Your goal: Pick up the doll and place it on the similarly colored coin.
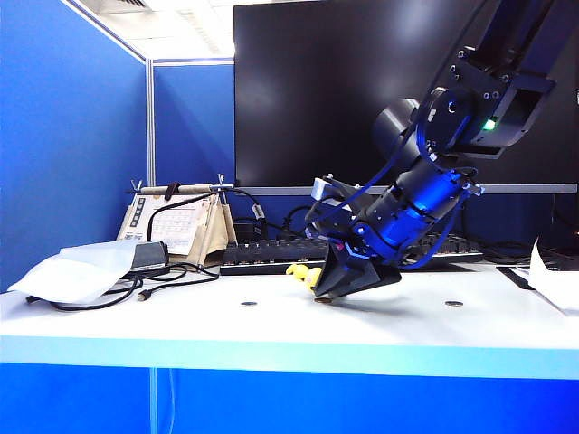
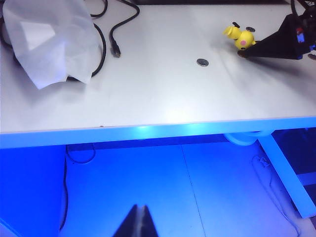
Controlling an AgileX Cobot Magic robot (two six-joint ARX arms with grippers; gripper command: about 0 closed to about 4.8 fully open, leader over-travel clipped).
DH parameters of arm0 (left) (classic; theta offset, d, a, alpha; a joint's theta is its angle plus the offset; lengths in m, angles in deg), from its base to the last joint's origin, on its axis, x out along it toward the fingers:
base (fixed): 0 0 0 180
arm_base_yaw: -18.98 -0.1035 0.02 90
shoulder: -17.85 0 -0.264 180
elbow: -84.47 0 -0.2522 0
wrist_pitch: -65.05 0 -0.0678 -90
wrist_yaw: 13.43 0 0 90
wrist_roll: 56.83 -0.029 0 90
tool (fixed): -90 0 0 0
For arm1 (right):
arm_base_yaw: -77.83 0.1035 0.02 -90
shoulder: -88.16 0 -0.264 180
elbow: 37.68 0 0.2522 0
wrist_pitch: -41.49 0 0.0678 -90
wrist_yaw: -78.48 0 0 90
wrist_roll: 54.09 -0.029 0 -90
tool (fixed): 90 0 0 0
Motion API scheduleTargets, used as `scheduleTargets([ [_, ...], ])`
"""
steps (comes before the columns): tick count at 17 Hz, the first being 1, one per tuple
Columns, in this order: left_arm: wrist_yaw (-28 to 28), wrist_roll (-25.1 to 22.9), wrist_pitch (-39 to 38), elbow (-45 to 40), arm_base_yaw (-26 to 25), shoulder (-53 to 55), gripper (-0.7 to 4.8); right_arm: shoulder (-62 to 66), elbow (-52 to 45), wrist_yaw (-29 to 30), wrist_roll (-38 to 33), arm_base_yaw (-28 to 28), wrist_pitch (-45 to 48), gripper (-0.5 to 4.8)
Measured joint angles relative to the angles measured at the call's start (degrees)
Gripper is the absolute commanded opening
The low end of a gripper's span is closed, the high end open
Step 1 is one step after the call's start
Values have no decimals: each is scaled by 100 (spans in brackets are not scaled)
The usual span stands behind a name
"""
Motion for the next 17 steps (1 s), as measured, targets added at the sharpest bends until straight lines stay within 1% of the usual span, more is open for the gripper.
scheduleTargets([
  [5,0,-2,0,0,0,0,-4,-9,4,-66,149,-4,-136,-1],
  [16,0,-2,0,0,0,0,-4,-33,50,-136,155,-4,-337,0],
  [17,0,-2,0,0,0,0,-4,-35,50,-136,155,-4,-348,19],
])
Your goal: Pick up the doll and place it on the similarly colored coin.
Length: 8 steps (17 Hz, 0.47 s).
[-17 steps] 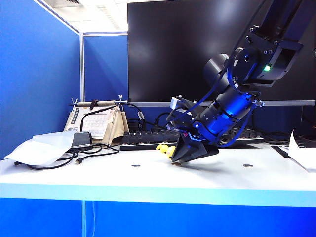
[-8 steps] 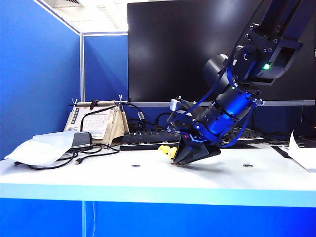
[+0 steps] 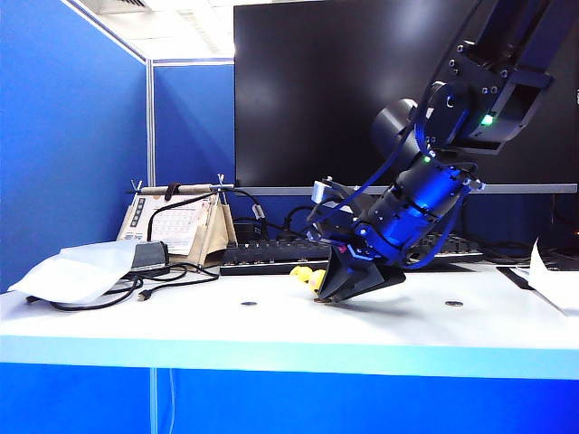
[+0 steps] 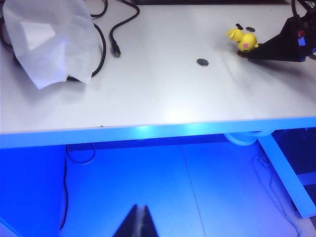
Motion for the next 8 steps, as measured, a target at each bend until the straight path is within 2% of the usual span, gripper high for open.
scheduleTargets([
  [1,0,0,0,0,0,0,-4,-2,0,0,0,0,-7,65],
  [3,0,0,0,0,0,0,-4,-4,0,0,2,0,-9,123],
  [8,0,0,0,0,0,0,-4,-4,0,2,-4,0,-31,134],
])
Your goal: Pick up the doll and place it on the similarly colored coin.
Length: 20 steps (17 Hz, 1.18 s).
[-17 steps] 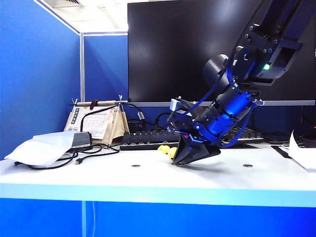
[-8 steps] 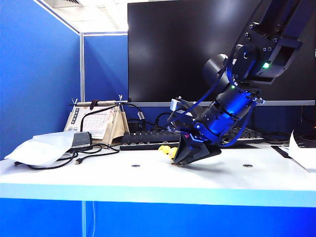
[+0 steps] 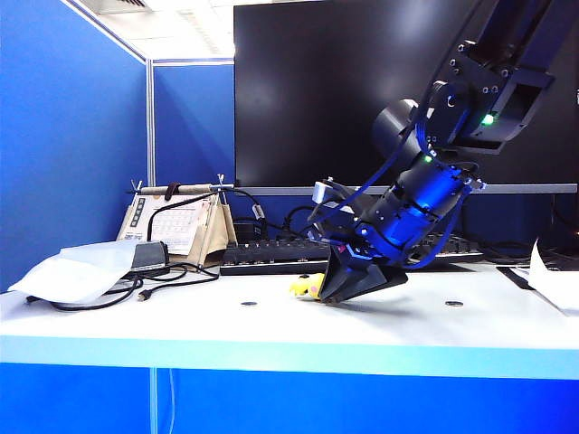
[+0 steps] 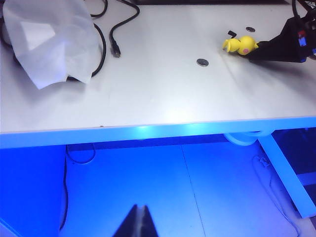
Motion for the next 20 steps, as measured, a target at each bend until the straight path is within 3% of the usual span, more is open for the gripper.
scheduleTargets([
  [4,0,0,0,0,0,0,-4,-15,2,52,0,13,-9,281],
  [6,0,2,0,0,0,0,-4,-42,2,35,4,17,-22,287],
  [8,0,2,0,0,0,0,-4,-96,-7,-79,7,13,-109,339],
  [11,0,0,0,0,0,0,-4,-380,-63,-426,138,2,-411,339],
  [17,0,0,0,0,0,0,-4,-1132,-57,-452,168,-2,-407,335],
  [18,0,2,0,0,0,0,-4,-1231,-55,-481,168,-2,-457,311],
  [20,0,2,0,0,0,0,-4,-1449,-68,-640,164,-11,-809,175],
])
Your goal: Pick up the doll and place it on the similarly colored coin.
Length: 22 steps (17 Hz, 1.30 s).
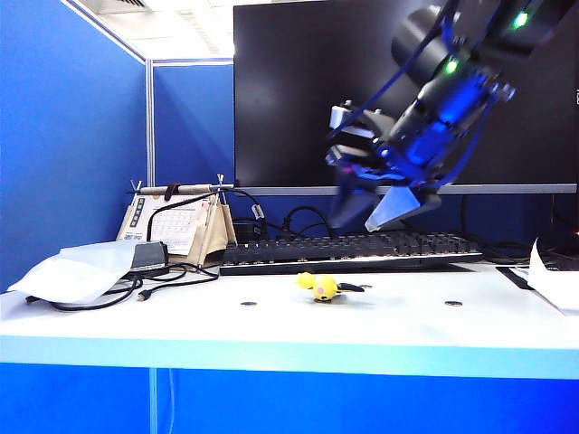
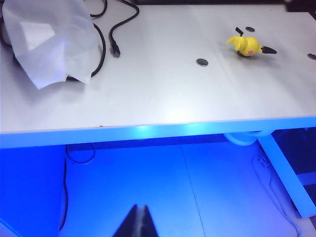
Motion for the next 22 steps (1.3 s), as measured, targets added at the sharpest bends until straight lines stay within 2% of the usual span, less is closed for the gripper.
scheduleTargets([
  [2,0,0,0,0,0,0,-4,-260,-232,-26,-68,-66,-48,143],
  [6,0,0,0,0,0,0,-4,-1008,-1062,-195,-345,-273,319,144],
  [10,0,-2,0,0,0,0,-4,-2323,-2599,-448,-953,-695,1115,144],
  [14,-2,-2,0,0,0,0,-4,-3762,-3917,-498,-1209,-1008,1360,144],
  [17,0,-2,0,0,0,0,-4,-5346,-5134,-927,-1486,-1270,1320,144],
  [19,0,0,0,0,0,0,-4,-6155,-5615,-966,-1545,-1405,1222,144],
  [22,0,-2,0,0,0,0,-4,-7600,-6033,-1303,-1556,-1456,402,144],
])
